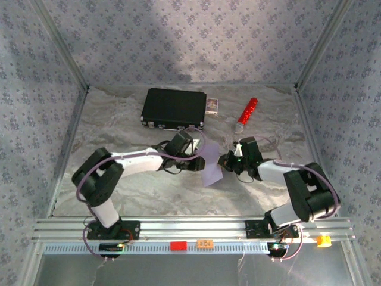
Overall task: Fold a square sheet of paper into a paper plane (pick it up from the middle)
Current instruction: Turn over the paper at the center of the table.
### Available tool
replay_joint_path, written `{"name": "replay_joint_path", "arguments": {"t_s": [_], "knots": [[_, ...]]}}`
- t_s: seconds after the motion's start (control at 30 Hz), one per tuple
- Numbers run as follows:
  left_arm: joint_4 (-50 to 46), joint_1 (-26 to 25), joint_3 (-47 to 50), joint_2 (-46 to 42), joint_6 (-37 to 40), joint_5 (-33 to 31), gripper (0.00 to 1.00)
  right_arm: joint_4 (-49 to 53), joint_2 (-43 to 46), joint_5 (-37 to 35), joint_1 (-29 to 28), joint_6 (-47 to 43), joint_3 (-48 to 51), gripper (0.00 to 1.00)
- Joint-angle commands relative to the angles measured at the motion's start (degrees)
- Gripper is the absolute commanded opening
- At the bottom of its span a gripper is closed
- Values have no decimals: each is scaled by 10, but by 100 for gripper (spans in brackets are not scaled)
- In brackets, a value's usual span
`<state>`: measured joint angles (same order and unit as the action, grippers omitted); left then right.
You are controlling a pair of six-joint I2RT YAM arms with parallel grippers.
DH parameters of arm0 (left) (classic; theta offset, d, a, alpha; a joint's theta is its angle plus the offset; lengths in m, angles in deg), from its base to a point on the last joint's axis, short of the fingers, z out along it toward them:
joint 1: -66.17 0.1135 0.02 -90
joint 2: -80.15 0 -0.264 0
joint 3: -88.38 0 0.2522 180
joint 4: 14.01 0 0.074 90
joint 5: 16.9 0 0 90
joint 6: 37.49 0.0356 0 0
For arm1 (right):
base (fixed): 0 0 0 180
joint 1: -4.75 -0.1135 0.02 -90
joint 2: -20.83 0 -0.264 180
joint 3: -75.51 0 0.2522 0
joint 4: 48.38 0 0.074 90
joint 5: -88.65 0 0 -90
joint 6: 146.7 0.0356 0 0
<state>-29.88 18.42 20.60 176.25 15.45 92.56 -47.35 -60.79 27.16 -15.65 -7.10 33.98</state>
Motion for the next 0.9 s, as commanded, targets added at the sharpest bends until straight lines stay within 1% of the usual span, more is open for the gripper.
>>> {"name": "replay_joint_path", "arguments": {"t_s": [0.0, 0.1, 0.23, 0.33, 0.5, 0.6, 0.7, 0.87], "knots": [[-15, -4, 16, -48, 11, -50, 25, 109, 47, -58, -14, -49, -34, 6], [-17, -4, 33, -81, 17, -79, 26, 173, 80, -106, -32, -68, -55, 6], [-17, -3, 54, -118, 27, -96, 26, 247, 125, -175, -69, -77, -80, 6], [-16, -2, 76, -150, 31, -102, 27, 308, 162, -246, -106, -73, -101, 6], [-12, 9, 101, -193, 35, -113, 30, 434, 202, -400, -175, -51, -153, 6], [-28, 21, 99, -206, 46, -111, 30, 495, 201, -475, -213, -42, -181, 6], [-24, 35, 114, -221, 35, -112, 33, 533, 181, -530, -247, -32, -205, 6], [-30, 64, 131, -248, 16, -109, 35, 581, 132, -591, -279, -24, -248, 6]]}}
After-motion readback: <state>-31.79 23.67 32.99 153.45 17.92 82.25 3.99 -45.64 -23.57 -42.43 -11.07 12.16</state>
